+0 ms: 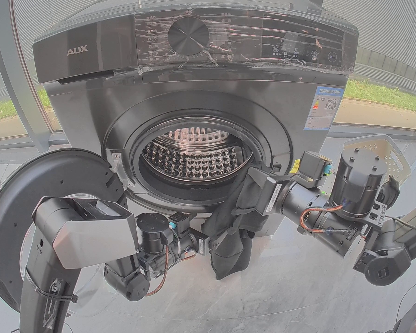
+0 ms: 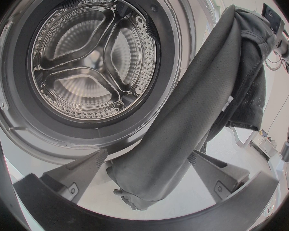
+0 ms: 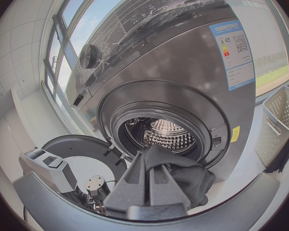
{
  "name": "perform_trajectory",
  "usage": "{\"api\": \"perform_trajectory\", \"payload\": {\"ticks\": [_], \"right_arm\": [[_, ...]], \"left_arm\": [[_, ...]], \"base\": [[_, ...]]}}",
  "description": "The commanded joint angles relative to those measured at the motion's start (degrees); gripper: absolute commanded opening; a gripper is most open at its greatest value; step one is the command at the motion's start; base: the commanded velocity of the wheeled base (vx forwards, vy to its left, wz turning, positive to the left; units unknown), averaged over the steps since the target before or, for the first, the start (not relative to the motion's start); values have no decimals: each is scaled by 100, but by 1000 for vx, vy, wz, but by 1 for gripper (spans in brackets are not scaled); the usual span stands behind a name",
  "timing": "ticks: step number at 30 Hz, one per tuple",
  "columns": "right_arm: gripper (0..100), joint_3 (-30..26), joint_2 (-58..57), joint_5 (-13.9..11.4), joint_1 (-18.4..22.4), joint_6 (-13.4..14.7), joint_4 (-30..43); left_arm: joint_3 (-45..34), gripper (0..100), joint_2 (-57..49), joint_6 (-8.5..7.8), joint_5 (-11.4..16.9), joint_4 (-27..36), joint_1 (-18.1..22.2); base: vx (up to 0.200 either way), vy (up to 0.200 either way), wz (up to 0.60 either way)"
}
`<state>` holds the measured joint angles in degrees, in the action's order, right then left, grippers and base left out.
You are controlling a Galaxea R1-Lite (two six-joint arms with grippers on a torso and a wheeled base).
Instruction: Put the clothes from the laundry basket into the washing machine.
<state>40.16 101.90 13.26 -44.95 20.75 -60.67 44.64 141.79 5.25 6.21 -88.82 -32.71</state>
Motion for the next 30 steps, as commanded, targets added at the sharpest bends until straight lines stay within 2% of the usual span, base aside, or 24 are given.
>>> {"api": "perform_trajectory", "payload": {"ticks": [1,11,19,30], "right_arm": [[0,1,-4,27,56,-1,3],[0,106,146,36,91,-1,-6],[0,89,155,45,91,-1,-6],[0,80,146,54,91,-1,-6]], "left_arm": [[-166,100,-64,-7,30,-12,1],[-843,100,-591,-24,504,-12,-210],[-702,100,-477,-16,540,-12,-333],[-193,100,-37,-7,487,-12,-280]], "base": [[0,0,0],[0,0,0],[0,0,0],[0,0,0]]}}
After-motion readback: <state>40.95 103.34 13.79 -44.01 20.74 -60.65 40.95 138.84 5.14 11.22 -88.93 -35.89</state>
